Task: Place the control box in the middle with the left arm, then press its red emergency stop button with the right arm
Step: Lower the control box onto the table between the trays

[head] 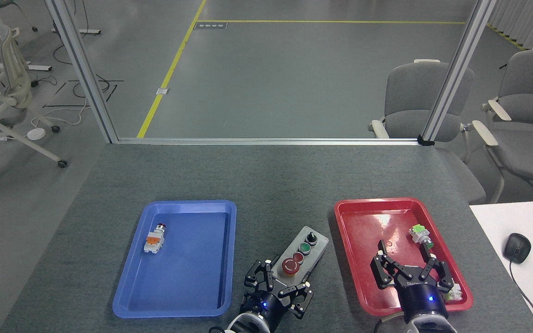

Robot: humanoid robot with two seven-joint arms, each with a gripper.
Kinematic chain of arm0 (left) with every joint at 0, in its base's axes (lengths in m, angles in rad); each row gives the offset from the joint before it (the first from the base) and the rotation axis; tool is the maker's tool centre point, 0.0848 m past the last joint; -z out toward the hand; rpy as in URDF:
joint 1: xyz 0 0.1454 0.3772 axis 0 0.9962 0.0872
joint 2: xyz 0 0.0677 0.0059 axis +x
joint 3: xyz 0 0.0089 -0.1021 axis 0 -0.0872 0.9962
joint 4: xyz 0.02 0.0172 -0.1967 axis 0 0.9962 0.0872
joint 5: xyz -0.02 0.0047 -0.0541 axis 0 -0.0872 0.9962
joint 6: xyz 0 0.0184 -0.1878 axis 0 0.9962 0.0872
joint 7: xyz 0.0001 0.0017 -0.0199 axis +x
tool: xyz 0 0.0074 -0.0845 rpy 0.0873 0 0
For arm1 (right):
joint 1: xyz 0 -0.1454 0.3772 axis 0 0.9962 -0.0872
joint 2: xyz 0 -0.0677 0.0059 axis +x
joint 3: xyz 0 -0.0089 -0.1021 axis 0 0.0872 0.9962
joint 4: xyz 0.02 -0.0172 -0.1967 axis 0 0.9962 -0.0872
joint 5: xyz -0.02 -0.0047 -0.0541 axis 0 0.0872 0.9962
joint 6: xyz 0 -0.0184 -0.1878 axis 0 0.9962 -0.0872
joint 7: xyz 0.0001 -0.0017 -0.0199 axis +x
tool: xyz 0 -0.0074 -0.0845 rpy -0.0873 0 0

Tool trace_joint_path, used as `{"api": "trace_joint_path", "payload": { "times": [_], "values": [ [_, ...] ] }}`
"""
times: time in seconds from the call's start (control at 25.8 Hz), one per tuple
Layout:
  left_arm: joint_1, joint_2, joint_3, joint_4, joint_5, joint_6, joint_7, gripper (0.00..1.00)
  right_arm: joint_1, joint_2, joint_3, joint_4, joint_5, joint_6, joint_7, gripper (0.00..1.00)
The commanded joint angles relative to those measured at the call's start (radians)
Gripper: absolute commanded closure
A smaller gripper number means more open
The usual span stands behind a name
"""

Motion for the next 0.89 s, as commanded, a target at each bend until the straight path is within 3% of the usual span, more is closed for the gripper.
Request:
{"api": "trace_joint_path", "payload": {
  "times": [0.0,0.19,0.5,0.85],
  "values": [
    [0.000,0.000,0.000,0.001,0.000,0.003,-0.006,0.47,0.007,-0.002,0.001,-0.003,0.000,-0.012,-0.004,0.02],
    [0.000,0.000,0.000,0.003,0.000,0.003,-0.006,0.29,0.025,0.000,0.001,-0.009,0.000,-0.011,-0.004,0.02],
    [0.000,0.002,0.005,0.001,0.000,0.003,-0.008,0.11,0.024,0.000,0.001,-0.015,0.000,-0.009,-0.004,0.02],
    [0.005,0.011,0.006,-0.008,0.000,0.000,-0.009,0.04,0.021,-0.005,-0.002,-0.015,-0.002,-0.009,-0.004,0.02]
  ]
}}
